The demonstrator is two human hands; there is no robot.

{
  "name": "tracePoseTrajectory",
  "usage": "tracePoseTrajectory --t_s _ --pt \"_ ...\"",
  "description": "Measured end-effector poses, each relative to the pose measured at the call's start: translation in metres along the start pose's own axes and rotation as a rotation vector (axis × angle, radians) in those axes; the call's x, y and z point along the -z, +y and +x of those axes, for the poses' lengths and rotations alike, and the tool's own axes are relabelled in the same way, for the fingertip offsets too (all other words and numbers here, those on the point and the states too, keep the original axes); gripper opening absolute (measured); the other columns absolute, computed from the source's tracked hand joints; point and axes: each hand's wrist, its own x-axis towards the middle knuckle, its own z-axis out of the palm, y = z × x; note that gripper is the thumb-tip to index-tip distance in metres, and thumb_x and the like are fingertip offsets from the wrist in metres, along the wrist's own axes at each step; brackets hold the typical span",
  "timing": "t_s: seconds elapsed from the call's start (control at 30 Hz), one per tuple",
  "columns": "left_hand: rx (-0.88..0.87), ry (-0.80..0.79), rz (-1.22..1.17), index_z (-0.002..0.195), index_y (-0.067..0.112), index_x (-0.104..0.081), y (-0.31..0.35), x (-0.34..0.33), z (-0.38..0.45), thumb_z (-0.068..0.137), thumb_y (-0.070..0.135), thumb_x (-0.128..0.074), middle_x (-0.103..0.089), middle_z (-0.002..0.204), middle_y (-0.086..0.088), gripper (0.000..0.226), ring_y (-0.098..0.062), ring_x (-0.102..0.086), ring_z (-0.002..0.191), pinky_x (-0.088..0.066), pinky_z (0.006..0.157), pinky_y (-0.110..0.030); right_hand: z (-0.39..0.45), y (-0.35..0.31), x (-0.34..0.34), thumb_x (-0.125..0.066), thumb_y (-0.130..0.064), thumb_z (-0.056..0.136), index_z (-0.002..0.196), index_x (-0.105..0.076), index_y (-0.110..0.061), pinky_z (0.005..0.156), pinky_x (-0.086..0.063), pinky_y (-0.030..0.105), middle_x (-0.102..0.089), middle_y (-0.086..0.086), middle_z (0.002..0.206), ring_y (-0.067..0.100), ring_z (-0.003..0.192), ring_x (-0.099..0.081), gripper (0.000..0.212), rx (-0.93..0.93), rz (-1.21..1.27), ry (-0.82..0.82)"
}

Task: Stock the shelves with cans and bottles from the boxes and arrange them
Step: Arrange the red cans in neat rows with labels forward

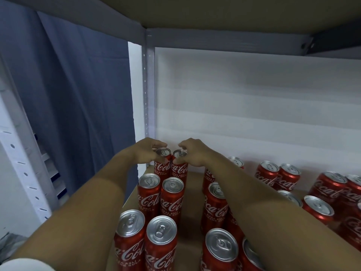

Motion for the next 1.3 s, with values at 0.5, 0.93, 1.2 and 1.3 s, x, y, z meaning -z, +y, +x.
tracePoseTrajectory --t_s 0.5,0.93,1.2,1.3 --pt "-0.091 0.280 0.061 0.140 0.017 -0.061 0.079 -0.046 -0.098 0.088 0.017 -0.081 -0.061 0.143 0.001 0.057 -0.014 -0.056 0.133 -0.041 0.111 -0.027 -0.121 0.029 0.039 -0.072 -0.030 0.091 0.108 -0.067 0.000 0.085 -0.050 0.036 -0.065 0.010 0.108 0.025 0.101 -0.061 0.035 0.192 -0.065 0.171" --pt "-0.024 0.562 0.038 0.120 0.015 -0.074 0.141 -0.154 -0.321 0.088 0.010 -0.080 -0.075 0.116 0.005 0.034 -0.004 -0.070 0.106 -0.053 0.098 -0.021 -0.308 -0.010 0.006 -0.074 -0.031 0.088 0.101 -0.074 -0.007 0.089 -0.056 0.045 -0.074 0.011 0.101 0.024 0.093 -0.070 0.028 0.514 0.133 0.131" --pt "0.093 0.462 0.020 0.105 0.016 -0.075 0.070 -0.232 -0.360 0.088 0.005 -0.077 -0.077 0.100 0.004 0.020 -0.009 -0.072 0.095 -0.058 0.092 -0.029 -0.353 0.009 -0.080 -0.074 -0.028 0.089 0.112 -0.073 -0.008 0.092 -0.055 0.043 -0.073 0.009 0.107 0.024 0.098 -0.068 0.031 0.469 0.160 0.038" --pt "0.142 0.389 0.013 0.108 0.016 -0.076 0.016 -0.266 -0.349 0.089 0.005 -0.075 -0.078 0.101 0.005 0.022 -0.006 -0.073 0.095 -0.059 0.094 -0.033 -0.348 0.031 -0.134 -0.073 -0.031 0.090 0.102 -0.072 -0.007 0.087 -0.056 0.044 -0.072 0.010 0.100 0.025 0.093 -0.067 0.027 0.437 0.122 -0.003"
